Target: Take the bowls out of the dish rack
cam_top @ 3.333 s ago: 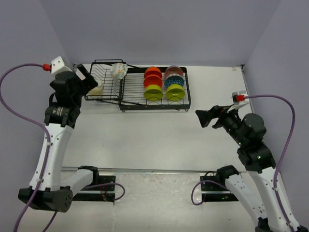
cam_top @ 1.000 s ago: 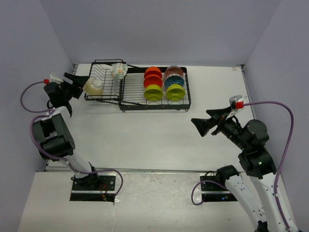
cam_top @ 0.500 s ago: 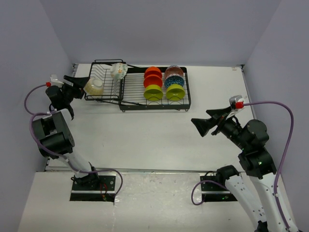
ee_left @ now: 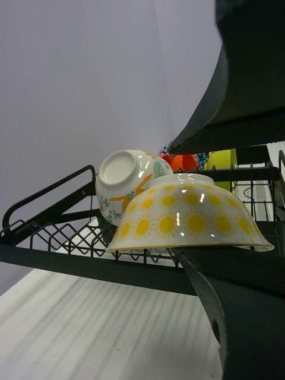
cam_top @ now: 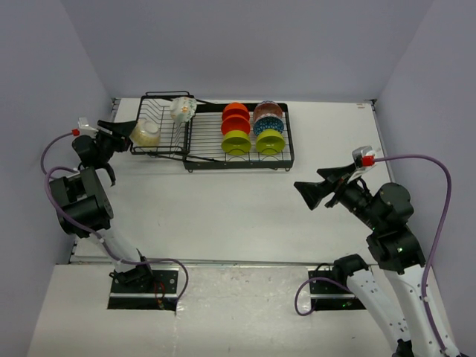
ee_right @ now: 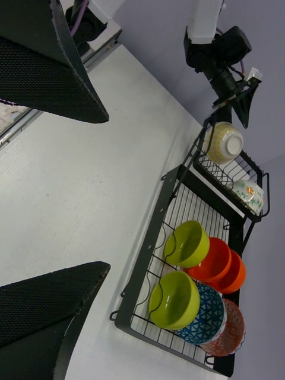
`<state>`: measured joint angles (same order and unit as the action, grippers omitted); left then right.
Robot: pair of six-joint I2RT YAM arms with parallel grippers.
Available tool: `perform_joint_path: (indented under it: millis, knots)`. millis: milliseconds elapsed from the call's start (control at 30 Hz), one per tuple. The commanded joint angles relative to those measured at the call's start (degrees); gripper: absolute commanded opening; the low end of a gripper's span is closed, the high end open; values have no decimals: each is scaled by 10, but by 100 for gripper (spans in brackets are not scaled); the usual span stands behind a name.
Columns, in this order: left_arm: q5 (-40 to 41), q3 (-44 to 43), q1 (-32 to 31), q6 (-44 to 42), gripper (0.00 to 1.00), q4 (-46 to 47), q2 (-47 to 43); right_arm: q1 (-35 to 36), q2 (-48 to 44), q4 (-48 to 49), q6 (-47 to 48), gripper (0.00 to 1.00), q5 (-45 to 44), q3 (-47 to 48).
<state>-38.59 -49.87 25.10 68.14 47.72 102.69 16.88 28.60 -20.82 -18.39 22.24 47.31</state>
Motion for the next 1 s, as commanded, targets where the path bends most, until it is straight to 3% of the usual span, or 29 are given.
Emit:
perform_joint_path:
  millis: [0, 433, 600, 967]
  knots:
    - [-23, 12, -2, 24, 59, 47, 21, 0, 7, 25, 6, 99, 13, -4]
    - [-19, 17, -4, 58, 46, 96, 51, 1, 9, 27, 5, 99, 14, -5]
    - [-17, 20, -4, 67, 35, 106, 58, 1, 12, 30, 5, 99, 15, -6]
    - [-12, 19, -11, 85, 26, 138, 67, 1, 15, 29, 4, 99, 14, -5]
